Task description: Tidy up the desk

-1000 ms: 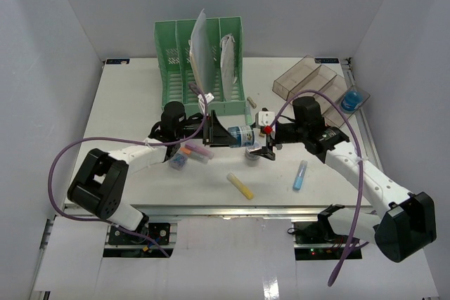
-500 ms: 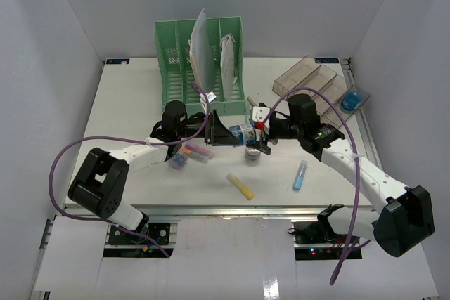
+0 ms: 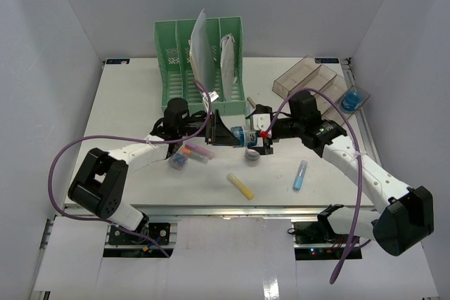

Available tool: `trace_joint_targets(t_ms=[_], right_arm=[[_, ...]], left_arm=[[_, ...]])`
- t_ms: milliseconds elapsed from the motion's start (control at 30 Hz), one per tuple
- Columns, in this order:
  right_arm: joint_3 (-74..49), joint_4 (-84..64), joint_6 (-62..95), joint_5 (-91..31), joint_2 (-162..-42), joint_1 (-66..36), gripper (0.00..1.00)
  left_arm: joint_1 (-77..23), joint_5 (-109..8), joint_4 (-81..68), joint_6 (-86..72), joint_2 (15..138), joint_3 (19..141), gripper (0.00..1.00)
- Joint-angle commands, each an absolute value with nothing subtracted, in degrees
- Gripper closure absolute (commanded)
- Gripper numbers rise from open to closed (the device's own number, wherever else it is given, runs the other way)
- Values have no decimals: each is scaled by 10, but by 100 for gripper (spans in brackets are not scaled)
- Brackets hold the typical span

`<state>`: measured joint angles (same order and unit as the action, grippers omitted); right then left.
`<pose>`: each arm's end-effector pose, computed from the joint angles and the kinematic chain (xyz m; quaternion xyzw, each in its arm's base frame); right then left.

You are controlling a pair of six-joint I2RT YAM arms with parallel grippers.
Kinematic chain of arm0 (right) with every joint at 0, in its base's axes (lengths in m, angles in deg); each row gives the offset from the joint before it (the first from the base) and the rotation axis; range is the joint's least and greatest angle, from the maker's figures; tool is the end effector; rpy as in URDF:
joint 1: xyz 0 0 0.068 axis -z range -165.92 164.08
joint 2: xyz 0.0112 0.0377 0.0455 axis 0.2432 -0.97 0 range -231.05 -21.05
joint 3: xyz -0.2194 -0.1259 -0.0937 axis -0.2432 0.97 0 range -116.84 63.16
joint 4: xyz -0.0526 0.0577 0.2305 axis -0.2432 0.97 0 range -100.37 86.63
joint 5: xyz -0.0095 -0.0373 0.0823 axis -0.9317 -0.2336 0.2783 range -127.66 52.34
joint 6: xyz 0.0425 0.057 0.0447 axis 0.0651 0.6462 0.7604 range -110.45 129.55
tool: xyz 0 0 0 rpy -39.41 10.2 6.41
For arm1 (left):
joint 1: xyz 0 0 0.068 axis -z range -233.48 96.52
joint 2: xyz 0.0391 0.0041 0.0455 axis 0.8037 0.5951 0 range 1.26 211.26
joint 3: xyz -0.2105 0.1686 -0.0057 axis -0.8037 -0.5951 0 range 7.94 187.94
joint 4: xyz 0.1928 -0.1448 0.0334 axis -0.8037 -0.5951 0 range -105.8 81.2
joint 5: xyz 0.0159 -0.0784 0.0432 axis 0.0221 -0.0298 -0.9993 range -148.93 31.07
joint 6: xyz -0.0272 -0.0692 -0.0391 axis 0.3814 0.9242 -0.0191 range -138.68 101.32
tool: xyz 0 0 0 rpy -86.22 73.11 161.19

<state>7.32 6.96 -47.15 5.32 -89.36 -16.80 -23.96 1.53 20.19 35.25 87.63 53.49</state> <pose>0.2041 0.1804 0.3023 -0.6897 0.4540 0.2046 0.5257 0.2481 -0.2142 0.2491 0.1685 0.7226 -0.6542 0.1465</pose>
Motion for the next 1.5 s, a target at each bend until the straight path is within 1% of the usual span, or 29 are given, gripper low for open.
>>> trace_joint_targets(t_ms=[0, 100, 300, 400, 433, 500, 567, 633, 667, 700, 767, 833, 967, 1100, 1233, 1367, 1467], right_arm=[[47, 87, -510, 86, -903, -167, 4], [49, 85, -500, 83, -906, -168, 12], [57, 72, -465, 65, -907, -169, 34], [54, 70, -452, 67, -909, -169, 43], [52, 70, -449, 68, -910, -169, 46], [49, 69, -443, 67, -909, -169, 52], [47, 68, -437, 65, -907, -169, 57], [46, 69, -432, 64, -902, -169, 62], [47, 68, -431, 63, -897, -169, 64], [48, 68, -430, 62, -896, -169, 65], [53, 70, -425, 59, -885, -166, 69], [58, 73, -416, 60, -877, -156, 72], [79, 78, -403, 71, -845, -116, 74], [99, 84, -395, 82, -823, -62, 76], [127, 81, -372, 75, -803, 5, 78], [143, 79, -355, 81, -815, 133, 79], [135, 77, -340, 106, -847, 240, 79]], left_arm=[[-236, 28, 193, 330, 849, 565, 97], [-236, 26, 189, 329, 849, 569, 96], [-237, 25, 176, 325, 849, 582, 96], [-237, 24, 172, 322, 848, 586, 95], [-237, 23, 171, 322, 847, 587, 94], [-236, 22, 167, 320, 845, 588, 86], [-237, 16, 143, 306, 842, 596, 69], [-236, 4, 104, 279, 839, 609, 47], [-237, -2, 83, 270, 835, 614, 38], [-237, -7, 80, 258, 835, 621, 38], [-238, -14, 38, 227, 824, 638, 28], [-243, -30, 1, 200, 816, 658, 23], [-256, -75, -78, 137, 794, 683, 13], [-273, -117, -138, 88, 765, 691, 8], [-281, -214, -214, 9, 727, 696, 7], [-281, -301, -286, -70, 664, 673, 7], [-281, -365, -297, -105, 604, 606, 6]])
